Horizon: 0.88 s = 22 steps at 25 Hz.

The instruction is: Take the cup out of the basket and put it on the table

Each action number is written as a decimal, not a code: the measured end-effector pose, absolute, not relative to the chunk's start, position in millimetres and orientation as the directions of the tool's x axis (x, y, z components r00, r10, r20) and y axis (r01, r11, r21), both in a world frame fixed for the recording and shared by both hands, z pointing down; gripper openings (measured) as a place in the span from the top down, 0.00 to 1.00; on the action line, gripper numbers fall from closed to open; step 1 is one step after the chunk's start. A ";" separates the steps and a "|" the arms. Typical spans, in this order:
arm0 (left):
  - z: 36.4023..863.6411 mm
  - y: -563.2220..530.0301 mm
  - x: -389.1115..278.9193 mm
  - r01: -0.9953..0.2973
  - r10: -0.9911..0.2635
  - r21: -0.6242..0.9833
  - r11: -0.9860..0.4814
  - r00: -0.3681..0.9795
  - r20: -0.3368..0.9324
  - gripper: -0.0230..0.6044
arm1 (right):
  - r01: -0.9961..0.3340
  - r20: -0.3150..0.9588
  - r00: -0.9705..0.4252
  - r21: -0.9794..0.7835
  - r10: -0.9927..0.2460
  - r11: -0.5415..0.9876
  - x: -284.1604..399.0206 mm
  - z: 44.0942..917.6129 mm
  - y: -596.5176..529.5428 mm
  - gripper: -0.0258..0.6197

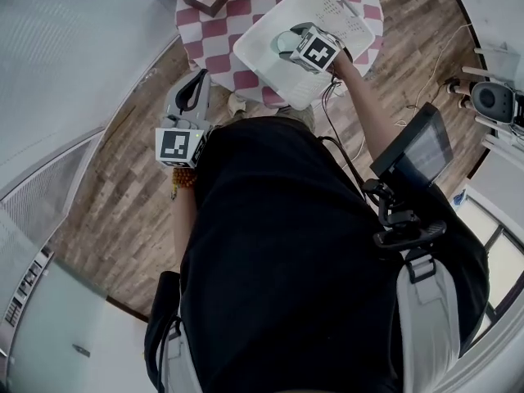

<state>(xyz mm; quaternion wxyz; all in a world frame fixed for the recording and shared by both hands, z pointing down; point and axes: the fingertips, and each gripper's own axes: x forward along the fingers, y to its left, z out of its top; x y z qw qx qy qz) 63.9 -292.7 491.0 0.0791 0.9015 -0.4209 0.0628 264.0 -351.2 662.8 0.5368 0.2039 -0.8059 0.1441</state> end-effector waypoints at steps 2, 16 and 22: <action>491.7 -293.0 63.9 -0.768 -0.748 0.090 -0.634 0.638 0.181 0.95 | -0.488 0.918 -0.349 -0.005 -0.190 0.873 263.4 655.1 -353.4 0.43; 492.8 -294.7 72.8 -0.746 -0.727 0.094 -0.660 0.664 0.175 0.95 | -0.528 0.827 -0.464 0.029 -0.317 0.849 244.5 582.1 -363.9 0.43; 494.5 -294.5 69.2 -0.743 -0.723 0.086 -0.664 0.667 0.183 0.95 | -0.601 0.716 -0.562 -0.010 -0.414 0.799 227.4 539.3 -376.4 0.43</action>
